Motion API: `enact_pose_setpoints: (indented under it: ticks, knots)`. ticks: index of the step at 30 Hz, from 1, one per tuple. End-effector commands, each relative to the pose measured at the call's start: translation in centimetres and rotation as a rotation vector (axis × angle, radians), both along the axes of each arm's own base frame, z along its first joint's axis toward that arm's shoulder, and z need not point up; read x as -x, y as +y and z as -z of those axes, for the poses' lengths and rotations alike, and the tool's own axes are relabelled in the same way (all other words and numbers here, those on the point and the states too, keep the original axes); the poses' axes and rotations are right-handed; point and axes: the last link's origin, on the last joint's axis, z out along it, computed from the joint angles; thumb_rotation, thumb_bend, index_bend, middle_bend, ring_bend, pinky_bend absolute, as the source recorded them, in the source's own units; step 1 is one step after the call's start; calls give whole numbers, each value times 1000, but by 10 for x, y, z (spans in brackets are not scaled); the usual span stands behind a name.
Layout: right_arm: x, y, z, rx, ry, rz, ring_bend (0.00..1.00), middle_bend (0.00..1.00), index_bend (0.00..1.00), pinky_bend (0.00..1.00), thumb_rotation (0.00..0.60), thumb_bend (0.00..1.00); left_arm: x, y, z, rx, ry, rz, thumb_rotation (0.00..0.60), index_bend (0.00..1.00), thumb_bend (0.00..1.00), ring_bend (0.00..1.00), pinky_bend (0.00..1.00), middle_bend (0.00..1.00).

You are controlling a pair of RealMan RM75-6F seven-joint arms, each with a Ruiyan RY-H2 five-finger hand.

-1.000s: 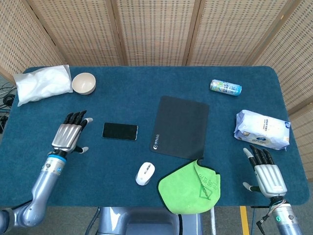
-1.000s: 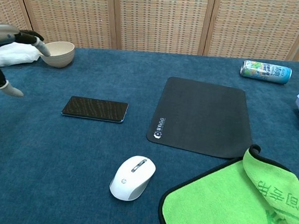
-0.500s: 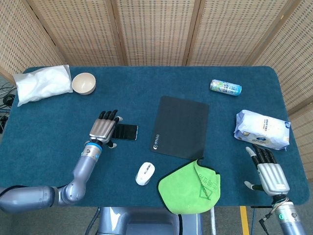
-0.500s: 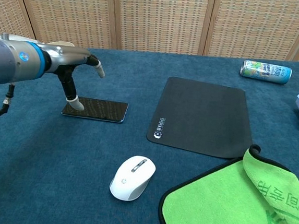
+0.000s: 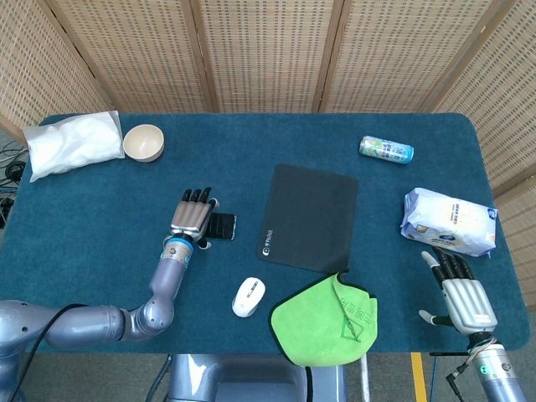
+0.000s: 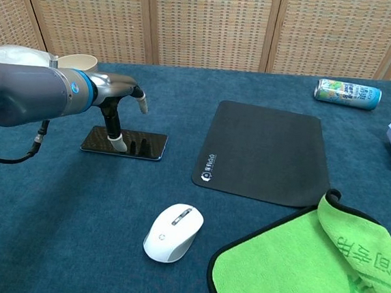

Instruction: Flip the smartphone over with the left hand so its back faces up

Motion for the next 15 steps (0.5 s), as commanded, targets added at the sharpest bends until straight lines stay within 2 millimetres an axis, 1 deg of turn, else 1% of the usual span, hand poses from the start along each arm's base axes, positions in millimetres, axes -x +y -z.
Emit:
enact_pose_setpoints:
  ticks: [1,9,15]
  knots:
    - [0,0,0,1,-1,1,0,0,0,0,600,2,-1,3,5,1,-3,-9,600,217,9,0,0,0]
    - [2,-2,1,-8,-4,8,0,0,0,0,600,2,-6,12,18,10,-17,-45,600,229,16,0,0,0]
    - [7,-5,-1,-10,-14,29,0,0,0,0,600,2,-17,20,33,24,-4,-45,600,232,21,0,0,0]
